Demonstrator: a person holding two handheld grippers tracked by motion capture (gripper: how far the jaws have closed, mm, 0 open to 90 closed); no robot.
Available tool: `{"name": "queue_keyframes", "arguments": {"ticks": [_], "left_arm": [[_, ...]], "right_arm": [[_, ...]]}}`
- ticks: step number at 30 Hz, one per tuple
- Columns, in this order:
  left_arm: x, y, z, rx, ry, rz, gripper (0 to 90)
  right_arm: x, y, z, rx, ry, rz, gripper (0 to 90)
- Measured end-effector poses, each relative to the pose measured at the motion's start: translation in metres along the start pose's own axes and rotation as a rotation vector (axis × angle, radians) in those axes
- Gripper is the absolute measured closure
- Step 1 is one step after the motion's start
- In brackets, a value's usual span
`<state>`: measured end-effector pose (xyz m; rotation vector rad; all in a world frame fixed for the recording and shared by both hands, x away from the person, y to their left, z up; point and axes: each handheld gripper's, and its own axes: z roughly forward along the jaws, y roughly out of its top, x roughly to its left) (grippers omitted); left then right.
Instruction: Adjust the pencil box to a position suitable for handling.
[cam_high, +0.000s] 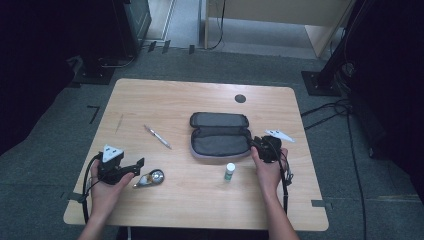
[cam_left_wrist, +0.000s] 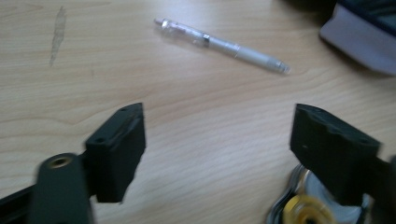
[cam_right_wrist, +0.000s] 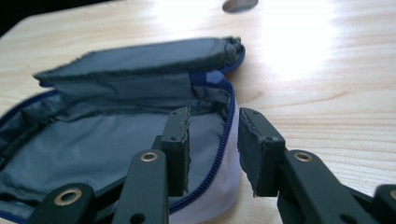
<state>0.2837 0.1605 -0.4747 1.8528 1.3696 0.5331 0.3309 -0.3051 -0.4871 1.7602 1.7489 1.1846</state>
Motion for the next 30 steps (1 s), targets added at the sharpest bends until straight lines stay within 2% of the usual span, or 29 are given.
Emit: {"name": "queue_keyframes", "arguments": {"ticks": [1,2,7,8,11,12,14,15,20,24,26,29,30], "left_arm": [[-0.004,0.003,0.001,-0.004,-0.016,0.004,23.6],[-0.014,0.010,0.004,-0.016,-0.043,0.016,24.0],[-0.039,0.023,0.018,-0.012,-0.106,0.044,31.2],[-0.039,0.023,0.018,-0.012,-0.106,0.044,33.4],[-0.052,0.027,0.031,0.009,-0.138,0.050,37.1],[-0.056,0.028,0.036,0.016,-0.150,0.043,41.0],[-0.063,0.030,0.045,0.031,-0.178,0.033,42.4],[-0.071,0.032,0.054,0.033,-0.182,0.033,45.1],[-0.083,0.038,0.067,0.036,-0.165,0.047,48.8],[-0.089,0.045,0.076,0.016,-0.155,0.020,49.2],[-0.091,0.048,0.080,0.009,-0.138,0.006,50.7],[-0.099,0.050,0.093,0.038,-0.085,0.042,56.6],[-0.100,0.049,0.096,0.043,-0.083,0.038,58.3]], "right_arm": [[-0.001,-0.001,0.004,0.027,-0.012,-0.006,65.0],[-0.002,-0.002,0.006,0.033,-0.014,-0.014,66.1],[0.001,-0.006,0.009,0.039,-0.001,-0.005,73.4],[0.001,-0.006,0.009,0.039,-0.001,-0.005,73.4],[0.004,-0.008,0.008,0.029,0.007,-0.008,74.9],[0.005,-0.009,0.007,0.026,0.014,-0.003,75.3],[0.009,-0.011,0.007,0.022,0.013,-0.006,75.9],[0.012,-0.013,0.006,0.022,0.019,-0.011,75.9],[0.019,-0.018,0.007,0.023,0.039,-0.029,75.9],[0.021,-0.020,0.008,0.023,0.051,-0.046,76.1],[0.023,-0.022,0.009,0.022,0.053,-0.050,76.1],[0.024,-0.022,0.009,0.025,0.066,-0.057,76.6],[0.025,-0.023,0.009,0.028,0.066,-0.061,76.7]]}}
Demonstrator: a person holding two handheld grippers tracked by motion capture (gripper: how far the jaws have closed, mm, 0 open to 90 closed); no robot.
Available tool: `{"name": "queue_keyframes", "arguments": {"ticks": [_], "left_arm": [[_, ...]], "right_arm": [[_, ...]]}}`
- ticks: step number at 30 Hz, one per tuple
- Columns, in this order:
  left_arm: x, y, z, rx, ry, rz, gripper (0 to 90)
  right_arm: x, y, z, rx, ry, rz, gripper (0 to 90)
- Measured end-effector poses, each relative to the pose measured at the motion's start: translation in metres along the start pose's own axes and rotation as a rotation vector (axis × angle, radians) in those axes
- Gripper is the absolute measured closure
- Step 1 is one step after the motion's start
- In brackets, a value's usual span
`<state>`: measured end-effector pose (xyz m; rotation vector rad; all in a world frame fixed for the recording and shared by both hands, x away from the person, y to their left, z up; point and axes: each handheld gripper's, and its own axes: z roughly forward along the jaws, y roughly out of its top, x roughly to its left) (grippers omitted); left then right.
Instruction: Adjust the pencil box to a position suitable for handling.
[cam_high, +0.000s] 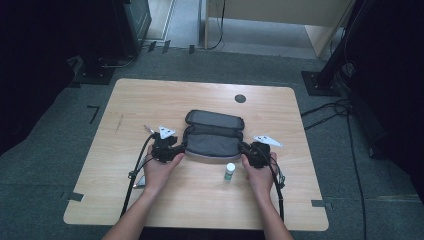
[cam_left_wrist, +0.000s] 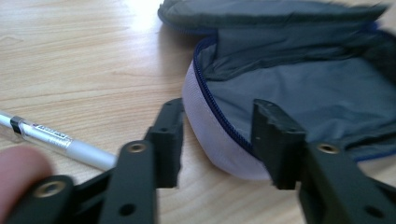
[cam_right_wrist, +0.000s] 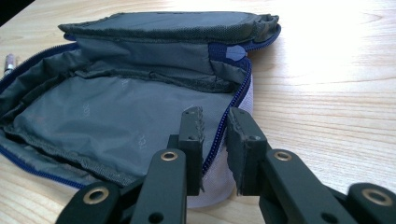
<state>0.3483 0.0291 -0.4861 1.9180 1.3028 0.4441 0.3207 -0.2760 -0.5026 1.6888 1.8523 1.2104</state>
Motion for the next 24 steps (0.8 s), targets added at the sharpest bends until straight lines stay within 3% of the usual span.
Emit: {"name": "queue_keyframes", "arguments": {"ticks": [6,12,18,24], "left_arm": [[0.002,-0.001,0.007,0.026,0.005,-0.014,69.1],[0.002,0.000,0.001,0.060,0.019,0.018,85.8],[0.003,-0.004,-0.006,0.096,0.019,0.057,89.2],[0.006,-0.011,-0.015,0.106,0.022,0.061,89.4]], "right_arm": [[0.002,-0.001,0.001,0.008,0.026,-0.017,78.7],[0.006,-0.002,0.002,0.010,0.054,-0.047,79.7],[0.009,-0.003,0.002,0.016,0.075,-0.059,79.8],[0.016,-0.007,0.000,0.026,0.104,-0.078,79.5]]}}
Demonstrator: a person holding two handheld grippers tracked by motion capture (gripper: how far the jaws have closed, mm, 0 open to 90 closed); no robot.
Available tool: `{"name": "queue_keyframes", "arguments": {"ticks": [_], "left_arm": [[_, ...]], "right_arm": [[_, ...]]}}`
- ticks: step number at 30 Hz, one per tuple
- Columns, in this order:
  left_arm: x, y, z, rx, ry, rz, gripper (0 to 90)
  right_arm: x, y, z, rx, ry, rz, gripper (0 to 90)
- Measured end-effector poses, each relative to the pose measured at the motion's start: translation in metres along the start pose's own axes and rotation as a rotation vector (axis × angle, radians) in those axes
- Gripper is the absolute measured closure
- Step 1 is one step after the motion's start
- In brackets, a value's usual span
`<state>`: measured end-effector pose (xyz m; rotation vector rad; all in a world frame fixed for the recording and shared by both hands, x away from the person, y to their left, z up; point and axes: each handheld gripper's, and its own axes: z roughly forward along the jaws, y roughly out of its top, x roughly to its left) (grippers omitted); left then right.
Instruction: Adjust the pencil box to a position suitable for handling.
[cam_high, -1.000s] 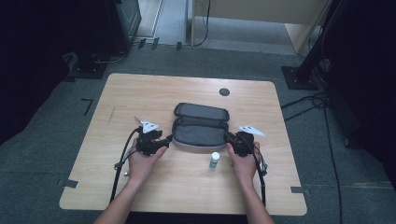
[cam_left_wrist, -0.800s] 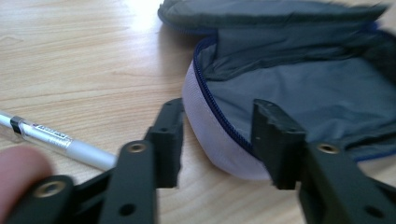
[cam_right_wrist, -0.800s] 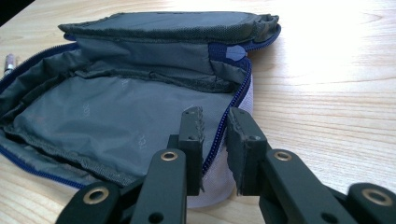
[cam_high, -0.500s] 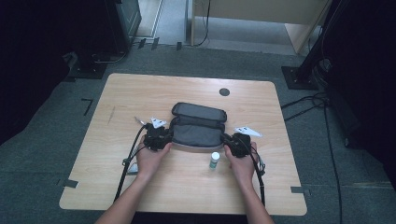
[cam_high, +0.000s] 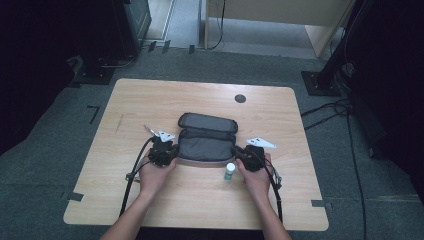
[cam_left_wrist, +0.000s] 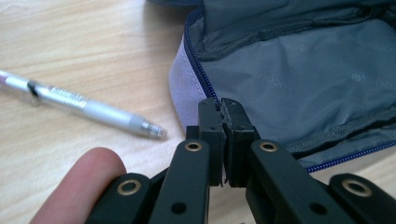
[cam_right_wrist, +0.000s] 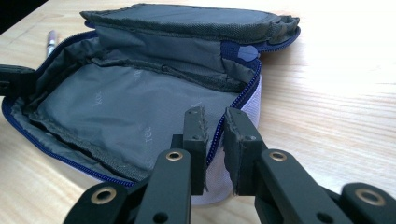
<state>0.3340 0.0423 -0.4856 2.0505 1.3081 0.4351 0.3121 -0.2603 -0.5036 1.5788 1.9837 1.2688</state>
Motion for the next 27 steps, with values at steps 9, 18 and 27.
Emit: {"name": "queue_keyframes", "arguments": {"ticks": [9,18,27], "left_arm": [[0.003,-0.011,-0.011,-0.003,-0.009,-0.003,85.7],[0.029,-0.021,-0.039,-0.078,-0.035,-0.058,28.5],[0.069,-0.045,-0.070,-0.163,-0.061,-0.130,1.8]], "right_arm": [[0.004,-0.005,-0.003,0.007,0.047,0.000,77.7],[-0.003,-0.002,-0.021,-0.052,0.079,0.047,55.0],[-0.009,-0.002,-0.040,-0.090,0.097,0.026,39.9]]}}
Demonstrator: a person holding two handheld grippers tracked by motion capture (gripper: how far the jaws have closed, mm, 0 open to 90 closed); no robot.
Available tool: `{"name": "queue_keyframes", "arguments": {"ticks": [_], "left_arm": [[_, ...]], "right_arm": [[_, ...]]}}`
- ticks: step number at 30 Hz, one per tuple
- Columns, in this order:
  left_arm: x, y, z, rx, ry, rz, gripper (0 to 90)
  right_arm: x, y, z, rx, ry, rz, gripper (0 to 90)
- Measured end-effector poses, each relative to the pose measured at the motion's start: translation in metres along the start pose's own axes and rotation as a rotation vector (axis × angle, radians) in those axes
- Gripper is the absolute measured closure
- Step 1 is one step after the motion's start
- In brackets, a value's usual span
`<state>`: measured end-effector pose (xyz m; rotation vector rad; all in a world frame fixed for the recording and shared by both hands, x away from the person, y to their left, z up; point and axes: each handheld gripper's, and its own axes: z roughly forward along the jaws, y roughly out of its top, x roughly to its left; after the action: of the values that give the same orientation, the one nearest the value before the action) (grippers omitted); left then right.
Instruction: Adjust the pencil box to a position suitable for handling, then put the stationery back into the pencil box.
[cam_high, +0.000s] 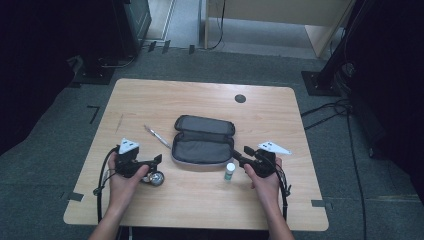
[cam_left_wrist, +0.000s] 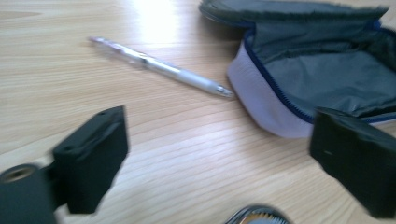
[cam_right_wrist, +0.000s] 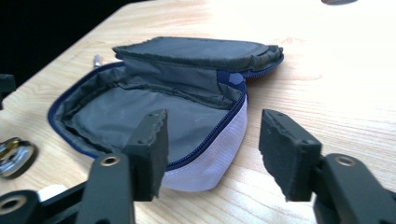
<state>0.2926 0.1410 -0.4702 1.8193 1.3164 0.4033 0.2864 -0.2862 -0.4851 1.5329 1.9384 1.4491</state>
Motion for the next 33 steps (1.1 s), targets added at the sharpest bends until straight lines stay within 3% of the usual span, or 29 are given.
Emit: {"name": "queue_keyframes", "arguments": {"ticks": [1,3,6,12,18,22,25,33], "left_arm": [[0.005,-0.002,-0.004,-0.003,0.006,-0.008,1.8],[0.012,-0.006,-0.009,0.002,0.057,-0.009,1.8],[0.028,-0.014,-0.016,0.019,0.080,-0.022,1.7],[0.049,-0.024,-0.017,0.035,0.109,-0.050,1.8],[0.068,-0.038,-0.011,0.090,0.174,-0.037,1.8],[0.073,-0.043,-0.009,0.116,0.216,-0.014,1.9],[0.073,-0.043,-0.008,0.114,0.225,-0.008,1.9],[0.071,-0.044,-0.002,0.129,0.279,0.016,1.9]], "right_arm": [[-0.001,0.000,-0.002,0.000,-0.008,-0.003,38.6],[-0.003,-0.001,-0.006,0.000,-0.007,-0.001,36.0],[-0.003,-0.001,-0.016,-0.002,-0.013,0.003,33.7],[0.000,0.002,-0.030,-0.021,-0.025,-0.010,33.8],[0.004,0.003,-0.043,-0.026,-0.022,-0.029,34.2],[0.006,0.003,-0.049,-0.038,-0.019,-0.034,34.4],[0.008,0.004,-0.052,-0.043,-0.015,-0.036,35.0],[0.025,0.004,-0.057,-0.047,0.033,-0.057,38.3]]}}
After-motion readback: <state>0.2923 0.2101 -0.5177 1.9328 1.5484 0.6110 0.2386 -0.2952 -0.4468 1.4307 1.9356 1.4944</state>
